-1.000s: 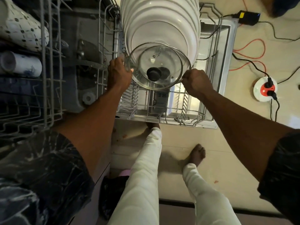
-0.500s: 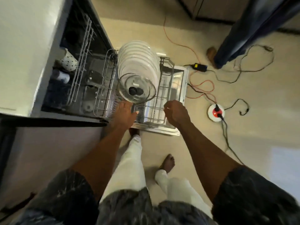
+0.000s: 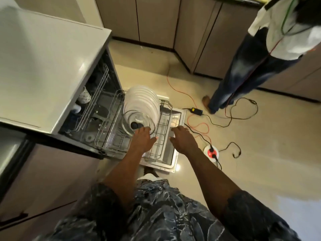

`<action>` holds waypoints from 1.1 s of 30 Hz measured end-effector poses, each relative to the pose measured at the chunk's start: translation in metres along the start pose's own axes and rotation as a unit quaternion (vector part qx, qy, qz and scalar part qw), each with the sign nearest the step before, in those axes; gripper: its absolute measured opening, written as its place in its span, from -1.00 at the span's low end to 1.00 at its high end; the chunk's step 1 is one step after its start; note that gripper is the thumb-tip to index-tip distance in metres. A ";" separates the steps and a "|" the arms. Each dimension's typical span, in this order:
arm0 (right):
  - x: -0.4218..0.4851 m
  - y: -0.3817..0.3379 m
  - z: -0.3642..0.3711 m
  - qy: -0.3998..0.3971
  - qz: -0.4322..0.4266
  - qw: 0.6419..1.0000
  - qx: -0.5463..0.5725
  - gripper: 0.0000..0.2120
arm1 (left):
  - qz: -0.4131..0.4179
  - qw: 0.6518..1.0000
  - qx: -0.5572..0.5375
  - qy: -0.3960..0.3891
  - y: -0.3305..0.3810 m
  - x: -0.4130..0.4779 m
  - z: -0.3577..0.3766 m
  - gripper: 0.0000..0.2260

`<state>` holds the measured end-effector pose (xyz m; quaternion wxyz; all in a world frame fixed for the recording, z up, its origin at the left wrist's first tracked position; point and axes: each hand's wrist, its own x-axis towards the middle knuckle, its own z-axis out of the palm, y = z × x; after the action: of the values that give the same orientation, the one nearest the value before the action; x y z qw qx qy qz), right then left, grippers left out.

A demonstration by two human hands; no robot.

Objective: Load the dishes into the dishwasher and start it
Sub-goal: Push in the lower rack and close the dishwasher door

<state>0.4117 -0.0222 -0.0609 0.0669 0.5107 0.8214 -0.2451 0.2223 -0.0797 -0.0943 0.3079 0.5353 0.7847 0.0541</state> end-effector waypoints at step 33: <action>0.206 0.008 -0.044 -0.169 -0.312 0.920 -0.166 -0.57 | -0.363 0.892 -0.228 0.143 0.000 0.025 0.024 -0.47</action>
<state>0.3284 0.1674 -0.1000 0.2089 0.1612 0.9444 -0.1962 0.2298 -0.0637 -0.1239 0.3043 0.1147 0.9259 0.1923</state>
